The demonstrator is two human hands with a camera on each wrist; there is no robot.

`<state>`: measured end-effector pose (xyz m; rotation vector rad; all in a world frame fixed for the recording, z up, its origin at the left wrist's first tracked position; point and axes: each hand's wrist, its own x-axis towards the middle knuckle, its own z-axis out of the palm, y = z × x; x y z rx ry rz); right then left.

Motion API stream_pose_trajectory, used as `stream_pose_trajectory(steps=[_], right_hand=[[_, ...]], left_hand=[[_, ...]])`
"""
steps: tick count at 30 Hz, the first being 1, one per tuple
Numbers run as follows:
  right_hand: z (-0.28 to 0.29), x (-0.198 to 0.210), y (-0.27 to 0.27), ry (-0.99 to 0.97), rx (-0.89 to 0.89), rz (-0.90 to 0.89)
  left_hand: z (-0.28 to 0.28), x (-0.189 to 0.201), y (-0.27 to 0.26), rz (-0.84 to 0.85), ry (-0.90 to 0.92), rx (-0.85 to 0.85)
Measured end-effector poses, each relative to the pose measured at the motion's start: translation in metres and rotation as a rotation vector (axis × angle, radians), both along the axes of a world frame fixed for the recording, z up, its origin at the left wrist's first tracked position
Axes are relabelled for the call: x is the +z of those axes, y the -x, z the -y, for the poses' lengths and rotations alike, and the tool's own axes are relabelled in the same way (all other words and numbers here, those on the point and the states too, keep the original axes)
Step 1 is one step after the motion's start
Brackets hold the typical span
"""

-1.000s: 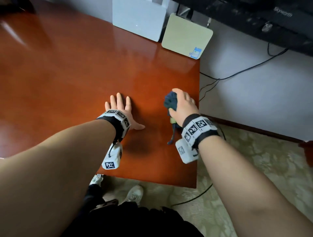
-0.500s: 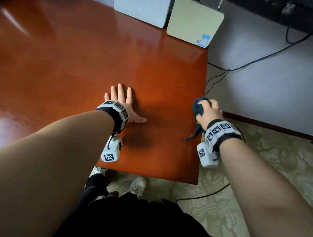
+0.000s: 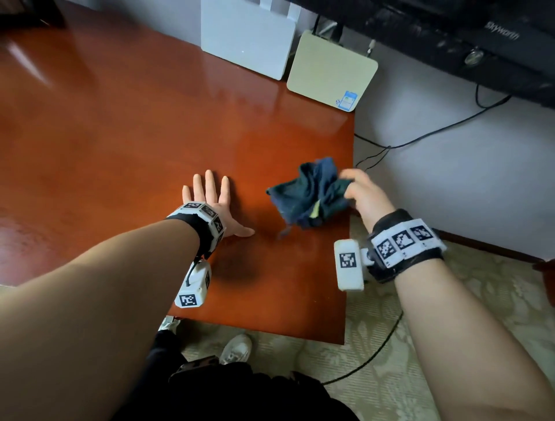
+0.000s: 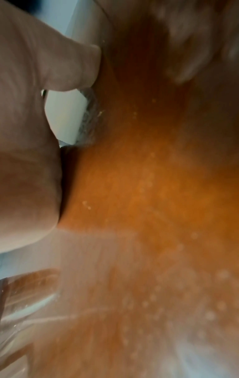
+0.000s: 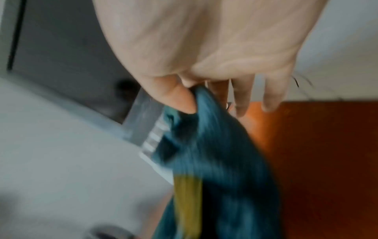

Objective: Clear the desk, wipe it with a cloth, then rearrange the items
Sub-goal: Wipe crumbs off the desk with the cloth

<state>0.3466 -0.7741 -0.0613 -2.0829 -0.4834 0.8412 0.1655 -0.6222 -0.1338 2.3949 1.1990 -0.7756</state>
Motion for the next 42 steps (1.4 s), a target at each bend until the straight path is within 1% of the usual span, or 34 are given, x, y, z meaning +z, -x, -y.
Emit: stream_pose_trajectory(steps=[1, 2, 3, 4, 5, 7, 8, 9, 11, 12, 13, 15, 18, 21, 23, 25, 26, 28, 31, 34, 36, 37, 38, 40, 42], right_hand=[[0.006, -0.006, -0.003, 0.195, 0.102, 0.173], [0.013, -0.011, -0.007, 0.391, 0.153, 0.324], [0.019, -0.015, -0.009, 0.535, 0.184, 0.435], [0.021, -0.017, -0.008, 0.601, 0.206, 0.515], [0.019, -0.017, -0.005, 0.588, 0.219, 0.562], [0.006, -0.021, 0.005, 0.463, 0.265, 0.587], [-0.003, -0.024, 0.013, 0.427, 0.312, 0.589], [-0.013, -0.029, 0.022, 0.434, 0.382, 0.591], [-0.029, -0.041, 0.039, 0.593, 0.558, 0.607], [-0.034, -0.049, 0.047, 0.684, 0.615, 0.629], [-0.038, -0.055, 0.051, 0.744, 0.635, 0.659], [-0.043, -0.062, 0.053, 0.748, 0.597, 0.712], [-0.052, -0.056, 0.046, 0.590, 0.593, 0.747], [-0.073, -0.051, 0.042, 0.415, 0.672, 0.853], [-0.088, -0.056, 0.043, 0.427, 0.755, 0.868], [-0.096, -0.066, 0.039, 0.527, 0.794, 0.829], [-0.096, -0.069, 0.033, 0.569, 0.779, 0.809], [-0.083, -0.071, 0.014, 0.628, 0.670, 0.765], [-0.040, -0.073, -0.026, 0.693, 0.391, 0.667], [0.009, -0.073, -0.054, 0.748, 0.098, 0.438], [0.026, -0.069, -0.060, 0.770, -0.031, 0.347], [0.027, -0.067, -0.060, 0.732, -0.073, 0.353], [0.022, -0.063, -0.060, 0.661, -0.087, 0.391], [0.001, -0.051, -0.057, 0.485, -0.033, 0.505], [-0.027, -0.044, -0.055, 0.394, 0.122, 0.622]], left_hand=[[0.000, 0.000, 0.000, 0.000, 0.001, 0.001], [0.000, 0.001, 0.000, -0.002, 0.003, 0.001], [-0.001, 0.001, -0.001, -0.005, 0.006, 0.000], [-0.001, 0.001, -0.001, -0.008, 0.008, 0.000], [-0.002, 0.001, -0.001, -0.010, 0.011, 0.000], [-0.002, 0.001, -0.001, -0.012, 0.015, 0.000], [-0.002, 0.001, -0.002, -0.013, 0.017, -0.001], [-0.002, 0.001, -0.002, -0.013, 0.019, -0.001], [-0.002, 0.001, -0.002, -0.012, 0.021, 0.001], [-0.002, 0.001, -0.002, -0.010, 0.021, 0.004], [-0.001, 0.001, -0.002, -0.009, 0.021, 0.005], [-0.002, 0.000, -0.003, -0.012, 0.023, 0.003], [-0.003, 0.001, -0.003, -0.021, 0.035, 0.003], [-0.004, -0.001, -0.004, -0.025, 0.038, 0.006], [-0.004, -0.002, -0.005, -0.022, 0.034, 0.011], [-0.004, -0.001, -0.005, -0.026, 0.040, 0.014], [-0.004, -0.001, -0.005, -0.029, 0.045, 0.015], [-0.005, 0.000, -0.005, -0.034, 0.056, 0.013], [-0.004, 0.001, -0.005, -0.048, 0.055, 0.008], [-0.004, 0.002, -0.005, -0.057, 0.056, 0.009], [-0.004, 0.002, -0.005, -0.053, 0.051, 0.007], [-0.004, 0.002, -0.005, -0.052, 0.049, 0.007], [-0.004, 0.002, -0.005, -0.049, 0.047, 0.008], [-0.003, 0.002, -0.005, -0.044, 0.044, 0.009], [-0.002, 0.002, -0.004, -0.036, 0.042, 0.016]])
